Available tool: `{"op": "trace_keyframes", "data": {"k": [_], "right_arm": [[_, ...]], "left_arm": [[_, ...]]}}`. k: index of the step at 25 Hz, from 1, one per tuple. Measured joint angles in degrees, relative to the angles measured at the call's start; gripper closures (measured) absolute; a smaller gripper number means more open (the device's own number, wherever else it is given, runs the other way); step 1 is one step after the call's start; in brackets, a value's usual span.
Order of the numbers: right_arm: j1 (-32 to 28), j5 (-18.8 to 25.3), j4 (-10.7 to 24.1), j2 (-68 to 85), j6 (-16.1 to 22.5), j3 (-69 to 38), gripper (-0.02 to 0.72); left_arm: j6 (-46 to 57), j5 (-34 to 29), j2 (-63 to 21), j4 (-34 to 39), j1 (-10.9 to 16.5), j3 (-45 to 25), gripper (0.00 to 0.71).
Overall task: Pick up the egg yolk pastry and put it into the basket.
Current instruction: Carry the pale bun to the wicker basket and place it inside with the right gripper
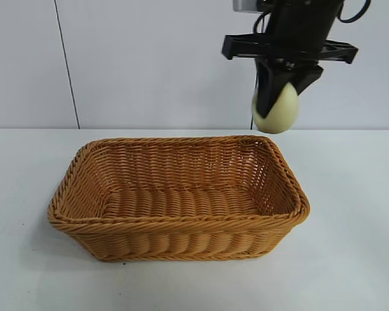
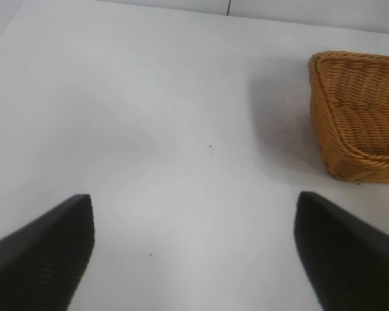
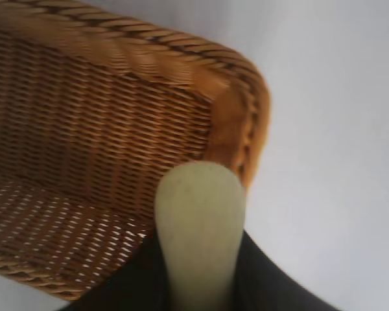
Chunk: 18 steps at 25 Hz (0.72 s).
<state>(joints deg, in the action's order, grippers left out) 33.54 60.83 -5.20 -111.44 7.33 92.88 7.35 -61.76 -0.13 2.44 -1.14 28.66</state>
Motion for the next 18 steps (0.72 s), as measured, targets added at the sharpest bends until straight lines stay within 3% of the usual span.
{"op": "trace_keyframes", "data": {"k": [10,14,16,18], "right_arm": [[1.8,-6.9,0.5,-11.4,1.4,0.0,0.56],[1.8,-7.4,0.6,-12.9,1.4,0.0,0.556],[1.8,-7.4,0.6,-12.8,1.4,0.0,0.507],[1.8,-7.0,0.6,-12.8,1.4,0.0,0.402]], "left_arm": [[0.0,0.0,0.0,0.0,0.0,0.0,0.101],[0.0,0.0,0.0,0.0,0.0,0.0,0.101],[0.0,0.0,0.0,0.0,0.0,0.0,0.101],[0.0,0.0,0.0,0.0,0.0,0.0,0.101]]}}
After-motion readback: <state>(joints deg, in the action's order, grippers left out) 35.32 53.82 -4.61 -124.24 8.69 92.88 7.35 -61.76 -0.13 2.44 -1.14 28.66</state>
